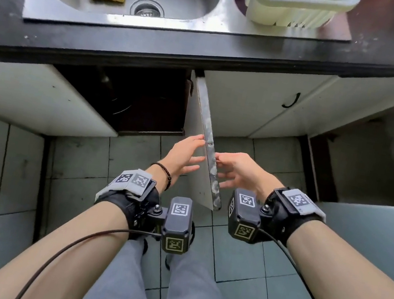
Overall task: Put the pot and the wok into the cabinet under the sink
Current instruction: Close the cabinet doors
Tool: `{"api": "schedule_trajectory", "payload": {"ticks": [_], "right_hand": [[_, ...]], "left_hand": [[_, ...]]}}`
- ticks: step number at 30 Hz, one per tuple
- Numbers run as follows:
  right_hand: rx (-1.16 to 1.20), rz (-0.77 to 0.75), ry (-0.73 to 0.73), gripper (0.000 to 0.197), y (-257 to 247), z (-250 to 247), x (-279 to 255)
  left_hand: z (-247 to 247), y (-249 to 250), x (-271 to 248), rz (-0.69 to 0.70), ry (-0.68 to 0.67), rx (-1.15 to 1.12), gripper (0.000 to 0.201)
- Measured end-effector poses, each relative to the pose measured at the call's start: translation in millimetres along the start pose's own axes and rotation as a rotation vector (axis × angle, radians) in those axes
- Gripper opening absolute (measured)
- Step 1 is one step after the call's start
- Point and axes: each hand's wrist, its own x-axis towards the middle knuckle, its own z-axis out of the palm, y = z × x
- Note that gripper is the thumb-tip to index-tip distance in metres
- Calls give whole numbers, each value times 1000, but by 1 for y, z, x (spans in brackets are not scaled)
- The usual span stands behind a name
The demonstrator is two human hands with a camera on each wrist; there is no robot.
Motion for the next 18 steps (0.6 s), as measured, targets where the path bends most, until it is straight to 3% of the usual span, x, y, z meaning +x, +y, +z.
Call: {"api": "schedule_trajectory", "payload": {"ticks": [11,18], "right_hand": [[221,21,-56,25,-3,94,37],[149,-17,83,37,-38,175,62]], "left_hand": [[-103,-8,-23,-3,60,-24,32],[-191,8,-44,27,134,34,36]]}}
